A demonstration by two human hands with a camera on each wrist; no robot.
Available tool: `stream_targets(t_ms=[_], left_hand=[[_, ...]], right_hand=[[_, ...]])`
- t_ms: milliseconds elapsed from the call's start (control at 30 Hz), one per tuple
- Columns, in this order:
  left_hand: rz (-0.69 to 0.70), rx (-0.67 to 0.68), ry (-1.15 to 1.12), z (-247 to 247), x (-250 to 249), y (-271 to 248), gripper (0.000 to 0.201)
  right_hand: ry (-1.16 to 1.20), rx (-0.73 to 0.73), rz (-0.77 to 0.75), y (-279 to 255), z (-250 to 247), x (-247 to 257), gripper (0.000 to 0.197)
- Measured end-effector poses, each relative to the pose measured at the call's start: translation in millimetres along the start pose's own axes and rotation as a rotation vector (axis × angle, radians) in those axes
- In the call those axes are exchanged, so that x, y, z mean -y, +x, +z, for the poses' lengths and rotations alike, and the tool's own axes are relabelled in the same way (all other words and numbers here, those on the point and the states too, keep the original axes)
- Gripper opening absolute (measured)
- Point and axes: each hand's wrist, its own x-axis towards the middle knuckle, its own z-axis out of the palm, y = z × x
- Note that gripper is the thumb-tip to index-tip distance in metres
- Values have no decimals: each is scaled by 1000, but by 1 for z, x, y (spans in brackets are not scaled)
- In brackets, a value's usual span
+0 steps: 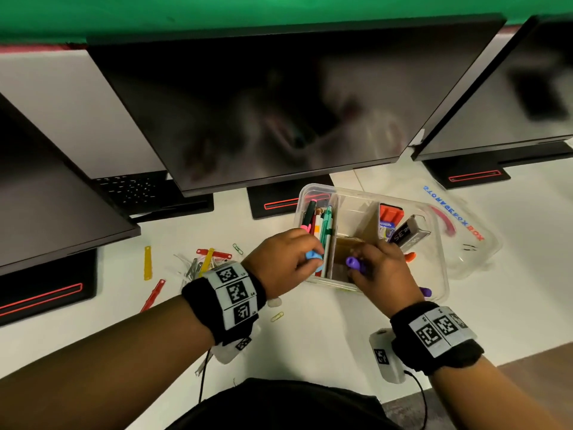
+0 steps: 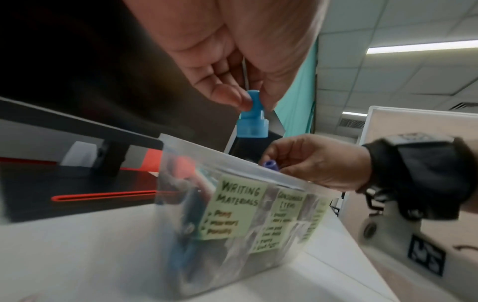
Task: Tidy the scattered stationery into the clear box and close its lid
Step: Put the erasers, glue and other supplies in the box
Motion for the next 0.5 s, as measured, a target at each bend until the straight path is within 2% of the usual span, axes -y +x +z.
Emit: stream_targets(t_ms=[133,267,433,500], left_hand=[[35,29,-58,16,-11,15,28],[63,108,-10,26,-5,21,36],[-92,-35,2,6,32,10,29],[-185,-68,33,-1,59,2,27]], right_hand=[[65,-60,6,-1,7,-4,24],[85,-62,-21,-2,7,-4,14],[119,-148,-5,-6,5,2,11],[162,-190,-65,-7,2,11,13]])
